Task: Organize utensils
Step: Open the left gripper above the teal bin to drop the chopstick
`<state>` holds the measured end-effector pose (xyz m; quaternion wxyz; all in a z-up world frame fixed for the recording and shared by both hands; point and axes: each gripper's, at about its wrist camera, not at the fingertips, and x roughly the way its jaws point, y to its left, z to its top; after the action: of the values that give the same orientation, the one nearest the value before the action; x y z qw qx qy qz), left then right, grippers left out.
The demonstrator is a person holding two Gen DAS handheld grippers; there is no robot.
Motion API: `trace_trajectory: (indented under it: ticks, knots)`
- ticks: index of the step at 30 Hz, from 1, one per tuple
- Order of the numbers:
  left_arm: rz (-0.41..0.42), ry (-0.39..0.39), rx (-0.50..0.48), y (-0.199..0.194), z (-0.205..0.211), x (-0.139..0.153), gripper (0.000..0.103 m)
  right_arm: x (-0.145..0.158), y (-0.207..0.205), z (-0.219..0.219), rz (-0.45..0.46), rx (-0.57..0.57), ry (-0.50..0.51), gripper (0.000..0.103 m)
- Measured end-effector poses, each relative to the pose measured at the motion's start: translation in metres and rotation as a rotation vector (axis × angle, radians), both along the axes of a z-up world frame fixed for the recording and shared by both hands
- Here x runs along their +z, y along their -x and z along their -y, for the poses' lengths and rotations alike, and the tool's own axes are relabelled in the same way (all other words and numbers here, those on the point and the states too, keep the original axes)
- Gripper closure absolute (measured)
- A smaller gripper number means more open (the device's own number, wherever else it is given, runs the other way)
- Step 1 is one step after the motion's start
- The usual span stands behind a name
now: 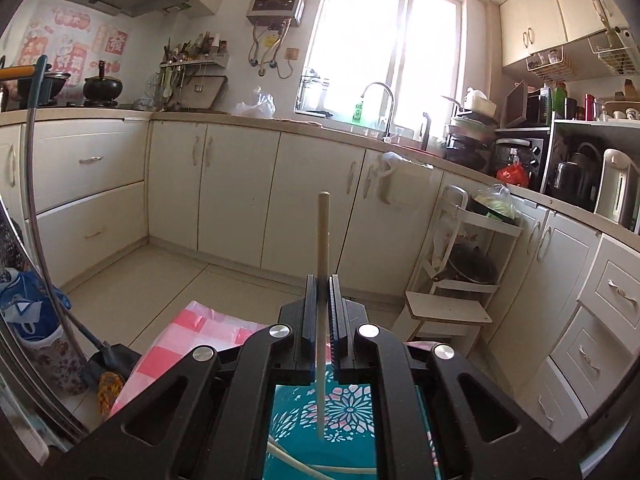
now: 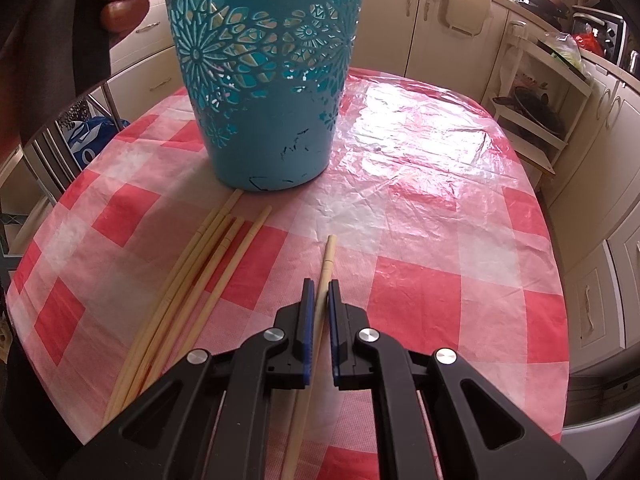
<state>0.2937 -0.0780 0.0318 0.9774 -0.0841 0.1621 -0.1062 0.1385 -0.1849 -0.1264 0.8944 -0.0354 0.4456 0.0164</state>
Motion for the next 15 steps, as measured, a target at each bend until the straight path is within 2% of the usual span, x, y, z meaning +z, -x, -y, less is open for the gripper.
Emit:
trace_trajectory:
  ticks: [6, 9, 13, 15]
  knots:
    - [-0.04, -0.037, -0.028, 0.015, -0.002, -0.012, 0.097, 0.0, 0.0, 0.001, -0.002, 0.0, -0.003, 0.095]
    - [-0.053, -0.038, -0.03, 0.026, -0.011, -0.014, 0.087, 0.0, 0.0, -0.001, -0.003, -0.001, 0.004, 0.095]
    - [-0.055, -0.042, -0.016, 0.051, -0.027, -0.017, 0.067, 0.0, 0.002, -0.001, -0.01, -0.002, 0.004, 0.095]
    - [-0.058, -0.047, -0.007, 0.064, -0.036, -0.02, 0.062, 0.0, 0.003, -0.001, -0.011, -0.001, 0.008, 0.095]
